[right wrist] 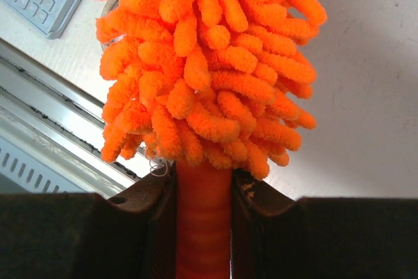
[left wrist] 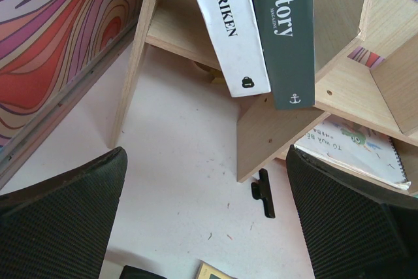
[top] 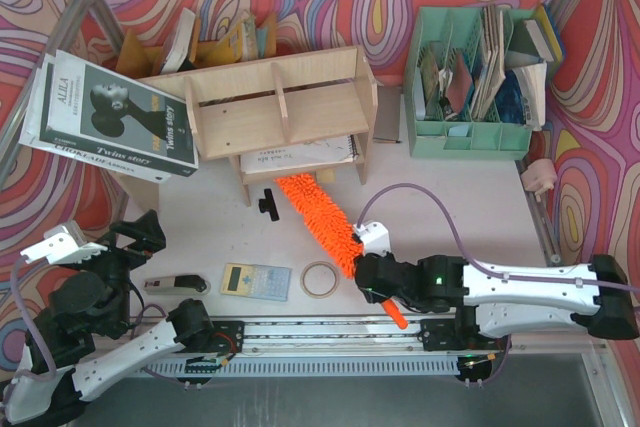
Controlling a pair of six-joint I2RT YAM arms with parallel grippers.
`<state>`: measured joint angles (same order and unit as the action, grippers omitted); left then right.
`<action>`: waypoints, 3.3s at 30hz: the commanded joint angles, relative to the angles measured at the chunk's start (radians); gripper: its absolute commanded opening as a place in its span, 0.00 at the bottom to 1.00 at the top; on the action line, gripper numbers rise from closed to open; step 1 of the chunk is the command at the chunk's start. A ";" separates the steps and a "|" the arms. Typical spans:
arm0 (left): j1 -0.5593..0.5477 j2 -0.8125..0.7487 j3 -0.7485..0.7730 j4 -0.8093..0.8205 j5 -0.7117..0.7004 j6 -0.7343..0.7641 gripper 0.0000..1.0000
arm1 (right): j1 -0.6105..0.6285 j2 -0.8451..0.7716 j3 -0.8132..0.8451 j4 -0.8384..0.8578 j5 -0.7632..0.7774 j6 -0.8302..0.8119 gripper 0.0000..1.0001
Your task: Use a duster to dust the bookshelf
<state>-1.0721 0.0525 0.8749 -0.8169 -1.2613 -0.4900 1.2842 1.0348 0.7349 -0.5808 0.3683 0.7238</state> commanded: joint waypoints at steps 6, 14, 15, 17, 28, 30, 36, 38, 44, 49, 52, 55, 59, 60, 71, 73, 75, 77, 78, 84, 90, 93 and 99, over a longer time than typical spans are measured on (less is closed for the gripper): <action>-0.003 -0.012 -0.007 0.004 -0.002 0.005 0.99 | 0.002 -0.189 -0.038 -0.241 0.176 0.250 0.00; -0.003 -0.012 -0.007 0.003 0.000 0.004 0.99 | 0.002 -0.112 -0.024 0.004 0.048 0.037 0.00; -0.003 -0.012 -0.007 0.001 -0.001 0.004 0.99 | 0.002 -0.080 -0.004 0.041 0.015 0.005 0.00; -0.003 -0.014 -0.006 0.000 -0.001 0.003 0.99 | 0.006 -0.007 0.033 0.093 -0.030 -0.050 0.00; -0.004 -0.018 -0.007 -0.003 0.003 -0.004 0.98 | 0.055 0.052 0.042 0.120 0.044 -0.033 0.00; -0.003 -0.014 -0.008 -0.004 0.003 -0.004 0.99 | 0.055 0.020 0.034 0.050 0.099 0.030 0.00; -0.003 -0.010 -0.007 -0.003 0.001 -0.004 0.98 | 0.055 -0.098 0.010 -0.174 0.212 0.228 0.00; -0.003 -0.011 -0.007 -0.005 0.000 -0.005 0.99 | 0.055 -0.125 0.004 -0.238 0.240 0.277 0.00; -0.003 -0.017 -0.007 -0.008 0.003 -0.010 0.98 | 0.055 -0.120 -0.013 -0.090 0.190 0.147 0.00; -0.003 -0.016 -0.007 -0.005 0.003 -0.008 0.98 | 0.055 0.029 0.048 0.056 0.095 0.023 0.00; -0.003 -0.017 -0.008 -0.006 0.003 -0.008 0.98 | 0.056 0.079 0.066 0.022 0.131 0.051 0.00; -0.003 -0.019 -0.007 -0.007 0.002 -0.009 0.98 | 0.056 0.040 0.044 -0.030 0.191 0.121 0.00; -0.004 -0.019 -0.008 -0.006 0.000 -0.009 0.99 | 0.056 -0.071 0.012 -0.164 0.282 0.269 0.00; -0.003 -0.020 -0.008 -0.004 0.000 -0.008 0.99 | 0.056 -0.097 0.008 -0.207 0.301 0.309 0.00; -0.003 -0.021 -0.007 -0.008 0.000 -0.009 0.98 | 0.055 -0.041 0.027 -0.217 0.325 0.350 0.00; -0.003 -0.023 -0.006 -0.013 0.002 -0.016 0.99 | 0.055 -0.029 0.031 -0.133 0.307 0.283 0.00; -0.003 -0.024 -0.005 -0.015 0.003 -0.018 0.98 | 0.054 -0.014 0.043 -0.129 0.312 0.283 0.00; -0.003 -0.025 -0.006 -0.015 0.003 -0.019 0.99 | 0.055 -0.006 0.054 -0.188 0.337 0.332 0.00; -0.003 -0.026 -0.006 -0.016 0.002 -0.019 0.98 | 0.055 -0.006 0.054 -0.227 0.350 0.362 0.00; -0.003 -0.014 -0.010 -0.007 0.001 -0.013 0.99 | 0.055 -0.104 -0.048 -0.346 0.358 0.545 0.00; -0.003 -0.009 -0.010 -0.007 0.000 -0.012 0.99 | 0.055 -0.078 -0.115 -0.176 0.287 0.442 0.00; -0.004 -0.009 -0.011 -0.008 -0.001 -0.013 0.98 | 0.054 -0.034 -0.112 -0.153 0.276 0.407 0.00; -0.003 -0.011 -0.010 -0.006 -0.001 -0.012 0.99 | 0.054 -0.023 -0.075 -0.149 0.294 0.365 0.00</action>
<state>-1.0721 0.0441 0.8749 -0.8185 -1.2610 -0.5053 1.3415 1.0283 0.6216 -0.7597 0.5900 1.1156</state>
